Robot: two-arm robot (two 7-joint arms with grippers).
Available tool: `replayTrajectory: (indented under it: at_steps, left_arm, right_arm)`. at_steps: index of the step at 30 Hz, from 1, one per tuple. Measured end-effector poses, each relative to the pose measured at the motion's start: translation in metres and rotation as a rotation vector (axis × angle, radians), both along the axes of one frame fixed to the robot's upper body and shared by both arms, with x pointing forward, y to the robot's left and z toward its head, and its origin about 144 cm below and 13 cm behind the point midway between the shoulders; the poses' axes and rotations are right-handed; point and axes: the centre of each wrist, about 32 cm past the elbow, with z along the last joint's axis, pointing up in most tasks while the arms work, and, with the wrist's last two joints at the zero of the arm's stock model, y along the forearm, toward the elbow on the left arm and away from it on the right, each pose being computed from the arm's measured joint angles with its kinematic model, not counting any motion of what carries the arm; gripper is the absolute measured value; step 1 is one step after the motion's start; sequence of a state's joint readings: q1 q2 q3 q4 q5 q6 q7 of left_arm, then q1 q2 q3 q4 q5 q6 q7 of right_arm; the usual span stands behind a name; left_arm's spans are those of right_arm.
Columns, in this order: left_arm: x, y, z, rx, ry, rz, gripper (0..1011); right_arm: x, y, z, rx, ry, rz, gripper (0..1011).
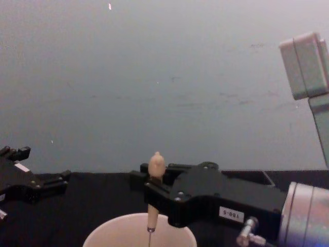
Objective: Pick up the stirring spoon with one hand, stir inside the cup, then place it back in its original position.
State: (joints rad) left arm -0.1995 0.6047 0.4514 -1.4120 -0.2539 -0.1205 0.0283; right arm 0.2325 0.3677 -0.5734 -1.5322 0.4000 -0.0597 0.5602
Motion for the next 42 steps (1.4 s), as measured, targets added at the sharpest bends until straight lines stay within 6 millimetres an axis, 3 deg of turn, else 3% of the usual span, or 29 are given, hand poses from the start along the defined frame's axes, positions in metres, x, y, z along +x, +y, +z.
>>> replayTrajectory:
  at_steps: [24,42]
  left_arm:
    - [0.000,0.000,0.000,0.000,0.000,0.000,1001]
    - [0.000,0.000,0.000,0.000,0.000,0.000,1001]
  right_arm:
    - [0.010,0.017,-0.002,0.003,0.005,0.015,164]
    - [0.014,0.006,-0.003,-0.007,0.001,-0.045,164]
